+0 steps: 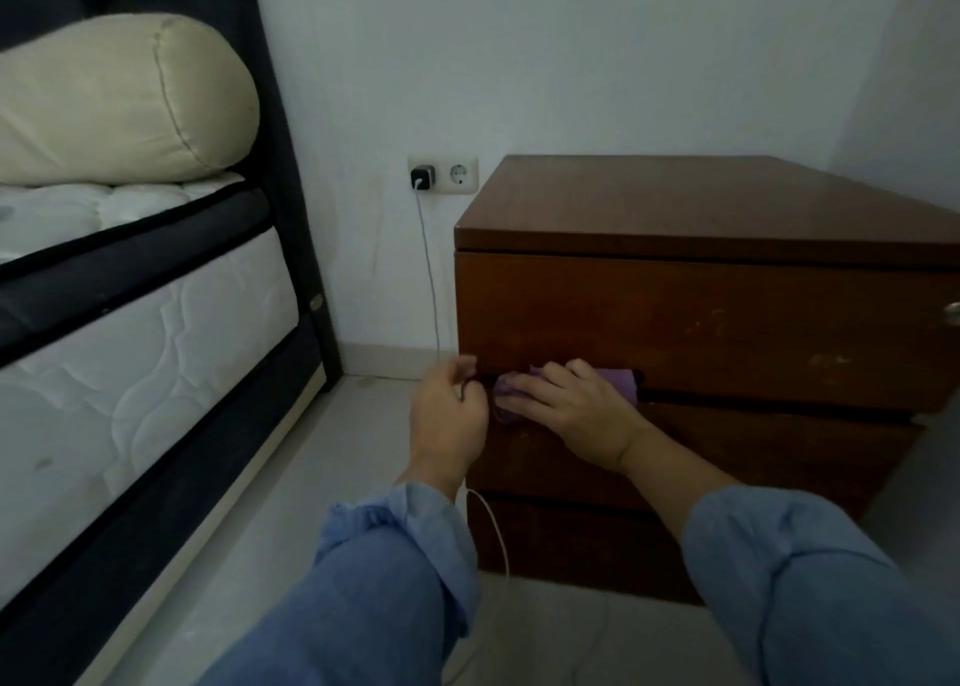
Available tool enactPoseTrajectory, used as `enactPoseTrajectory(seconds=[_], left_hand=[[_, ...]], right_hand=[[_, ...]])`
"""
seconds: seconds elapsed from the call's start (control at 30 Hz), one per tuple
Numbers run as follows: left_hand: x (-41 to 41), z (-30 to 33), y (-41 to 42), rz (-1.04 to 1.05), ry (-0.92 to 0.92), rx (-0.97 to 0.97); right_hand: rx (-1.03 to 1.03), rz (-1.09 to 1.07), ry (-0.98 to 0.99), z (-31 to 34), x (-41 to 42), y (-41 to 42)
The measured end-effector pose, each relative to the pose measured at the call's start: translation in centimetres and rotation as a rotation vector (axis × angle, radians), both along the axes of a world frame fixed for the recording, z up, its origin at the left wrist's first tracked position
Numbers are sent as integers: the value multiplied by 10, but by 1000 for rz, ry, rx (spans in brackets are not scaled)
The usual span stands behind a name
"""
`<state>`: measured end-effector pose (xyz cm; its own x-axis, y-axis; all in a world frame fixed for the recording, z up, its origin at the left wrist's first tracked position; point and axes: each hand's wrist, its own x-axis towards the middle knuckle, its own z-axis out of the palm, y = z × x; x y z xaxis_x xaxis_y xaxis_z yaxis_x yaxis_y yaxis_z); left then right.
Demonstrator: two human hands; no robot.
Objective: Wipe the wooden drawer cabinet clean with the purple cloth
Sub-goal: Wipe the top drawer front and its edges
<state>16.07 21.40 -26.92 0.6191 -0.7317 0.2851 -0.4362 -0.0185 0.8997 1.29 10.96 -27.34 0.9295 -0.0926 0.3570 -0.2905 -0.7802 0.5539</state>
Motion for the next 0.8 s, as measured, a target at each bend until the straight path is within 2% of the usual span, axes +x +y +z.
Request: enactPoseTrajectory(seconds=[0.13,0.27,0.37,0.43,0.53,0.63,0.73,0.8], left_hand=[[-30,-6,3,-117,-161,146],[-60,0,-6,-267,-472,233],[-79,-5,-16,-306,-704,247],[-83,-15,-23,-303,-796,299],[-84,-31,-30,-282,-860,343],[-79,-39,-35,-238,-872,306],[-75,-42,-38,-228,-870,283],[-77,-43,-36,-235,-880,307]], right_hand=[[-68,-4,-176,46,-40,-4],[-223,-35,-382,96,-79,-24],[-283,-134,-309,107,-94,-40],[-282,-200,-275,96,-91,-50],[-305,-158,-294,61,-82,-60],[-343,-97,-255,26,-80,-63],[-341,-122,-289,10,-81,-66],[-348,-104,-237,2,-84,-64]])
